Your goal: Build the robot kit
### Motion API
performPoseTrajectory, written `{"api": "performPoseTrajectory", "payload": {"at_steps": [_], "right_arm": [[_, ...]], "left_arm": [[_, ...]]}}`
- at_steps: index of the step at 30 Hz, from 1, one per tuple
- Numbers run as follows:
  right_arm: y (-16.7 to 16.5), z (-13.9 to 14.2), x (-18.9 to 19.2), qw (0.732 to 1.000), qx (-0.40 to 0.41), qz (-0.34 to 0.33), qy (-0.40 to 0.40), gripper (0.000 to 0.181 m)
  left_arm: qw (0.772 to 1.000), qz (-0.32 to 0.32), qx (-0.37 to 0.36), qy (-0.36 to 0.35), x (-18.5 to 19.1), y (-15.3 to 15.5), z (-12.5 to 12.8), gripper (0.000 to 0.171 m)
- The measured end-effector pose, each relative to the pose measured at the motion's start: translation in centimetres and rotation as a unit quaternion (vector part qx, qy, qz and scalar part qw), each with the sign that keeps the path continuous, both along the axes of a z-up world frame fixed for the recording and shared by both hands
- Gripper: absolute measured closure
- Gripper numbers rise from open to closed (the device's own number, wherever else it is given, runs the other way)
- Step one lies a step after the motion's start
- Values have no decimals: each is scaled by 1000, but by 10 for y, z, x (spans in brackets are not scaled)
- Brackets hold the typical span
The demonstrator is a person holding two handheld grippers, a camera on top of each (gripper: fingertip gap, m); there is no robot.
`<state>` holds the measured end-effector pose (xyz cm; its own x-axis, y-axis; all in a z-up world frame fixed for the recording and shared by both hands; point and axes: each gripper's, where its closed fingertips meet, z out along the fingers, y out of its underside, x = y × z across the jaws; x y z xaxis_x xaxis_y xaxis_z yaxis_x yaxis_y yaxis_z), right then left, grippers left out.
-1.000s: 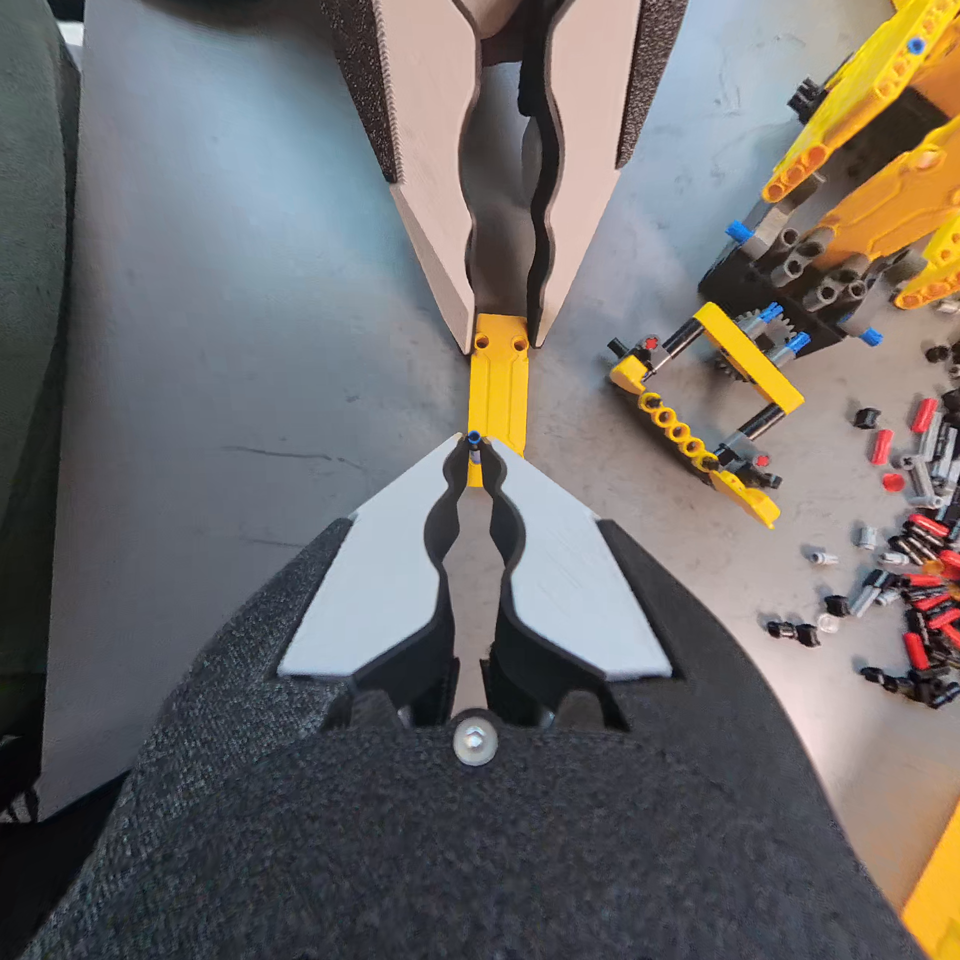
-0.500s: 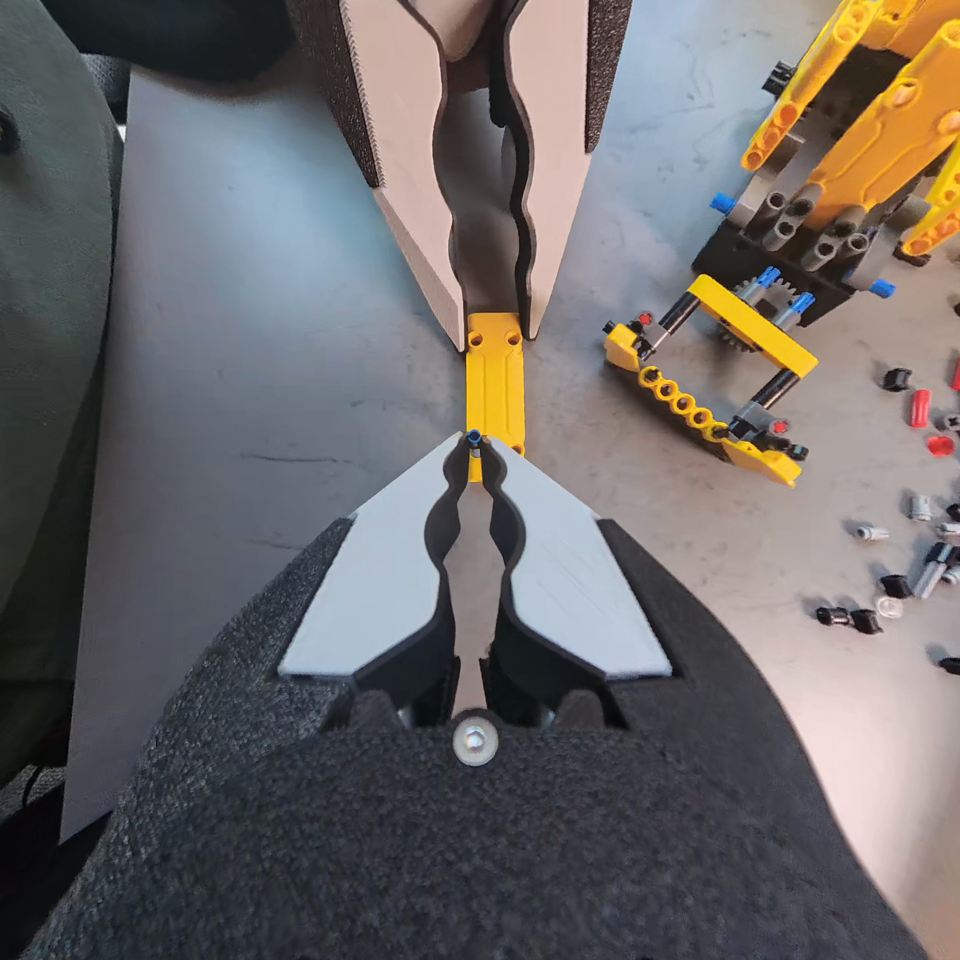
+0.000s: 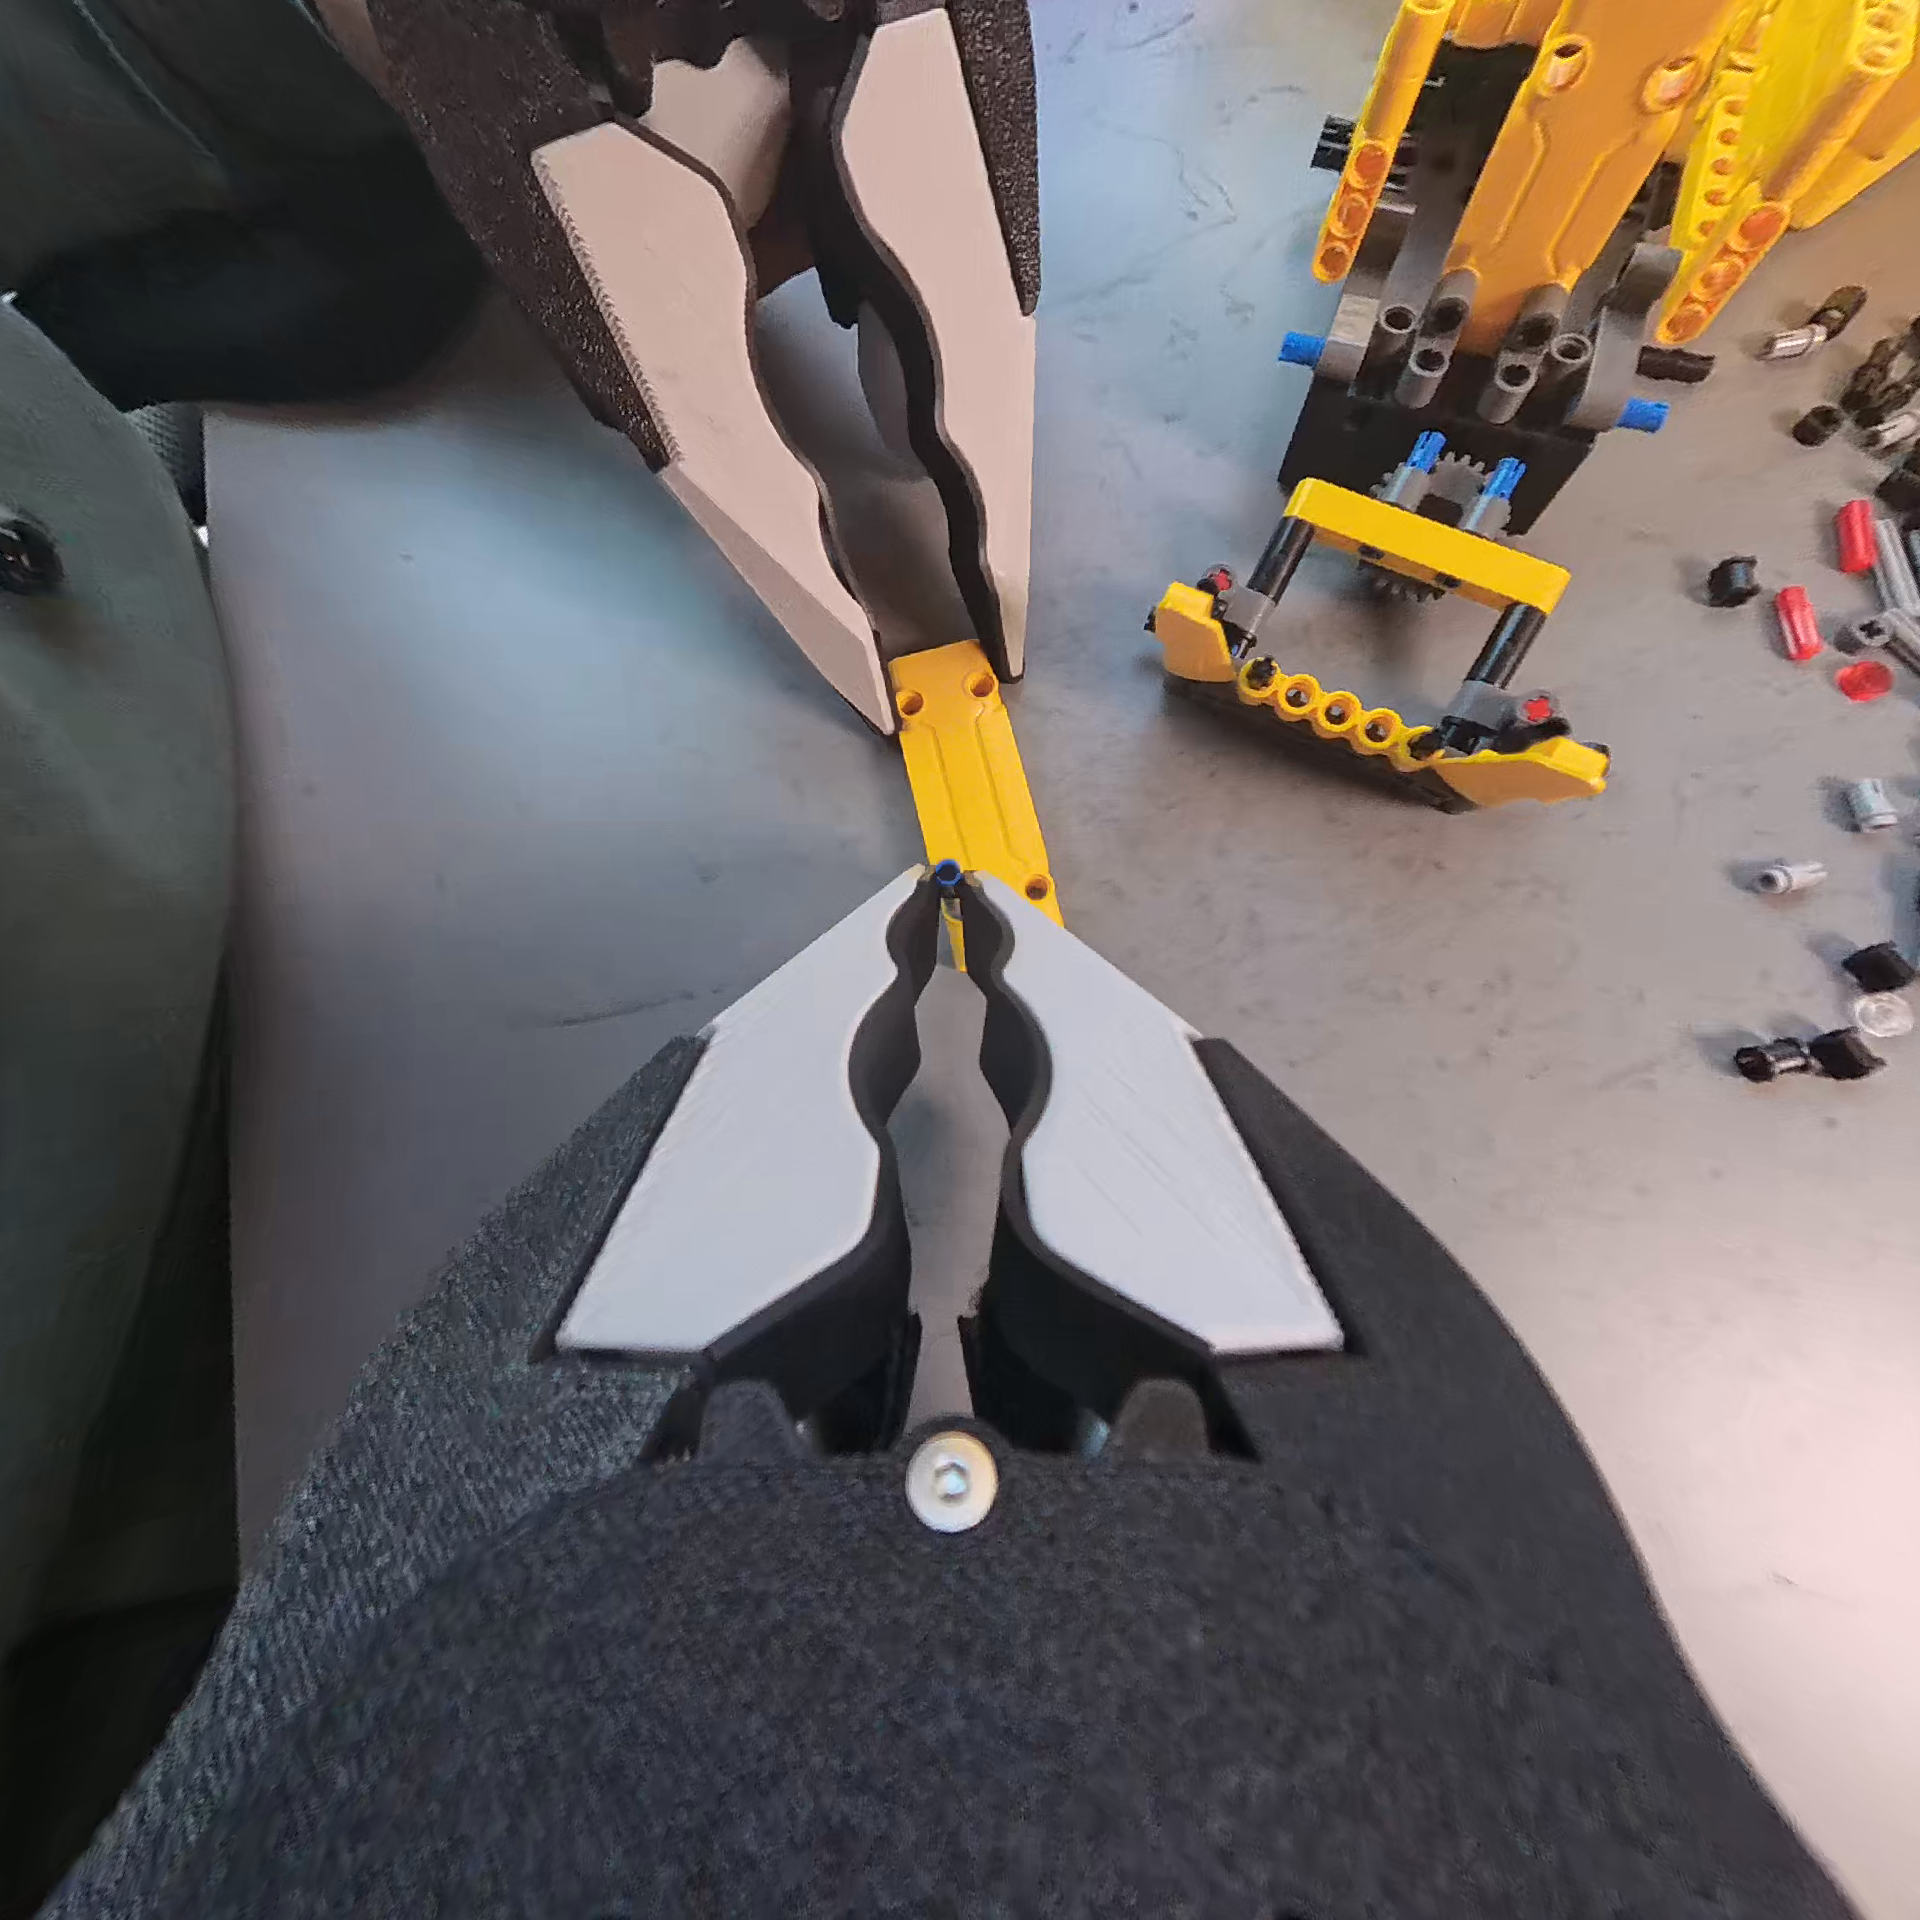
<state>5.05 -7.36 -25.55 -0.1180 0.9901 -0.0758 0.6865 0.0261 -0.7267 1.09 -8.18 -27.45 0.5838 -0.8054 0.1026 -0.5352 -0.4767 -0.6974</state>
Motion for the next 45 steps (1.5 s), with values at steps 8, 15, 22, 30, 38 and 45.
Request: {"api": "performPoseTrajectory", "payload": {"at_steps": [8,15,22,30,38,45], "right_arm": [[5,0,-2,996,87,22,-2,178],[4,-1,0,988,128,73,-55,179],[4,-1,-1,981,111,108,-117,179],[2,-3,-5,967,114,159,-164,179],[3,-2,-3,986,35,113,-119,178],[2,-1,-1,995,33,58,-68,178]], "left_arm": [[1000,3,2,1,-1,1,0,147],[1000,3,1,0,-1,1,0,148],[1000,3,0,-1,-1,1,0,148],[1000,3,-2,-3,-1,1,0,147],[1000,7,-7,-9,-1,1,0,147],[1000,13,-12,-9,-1,1,0,147]]}}
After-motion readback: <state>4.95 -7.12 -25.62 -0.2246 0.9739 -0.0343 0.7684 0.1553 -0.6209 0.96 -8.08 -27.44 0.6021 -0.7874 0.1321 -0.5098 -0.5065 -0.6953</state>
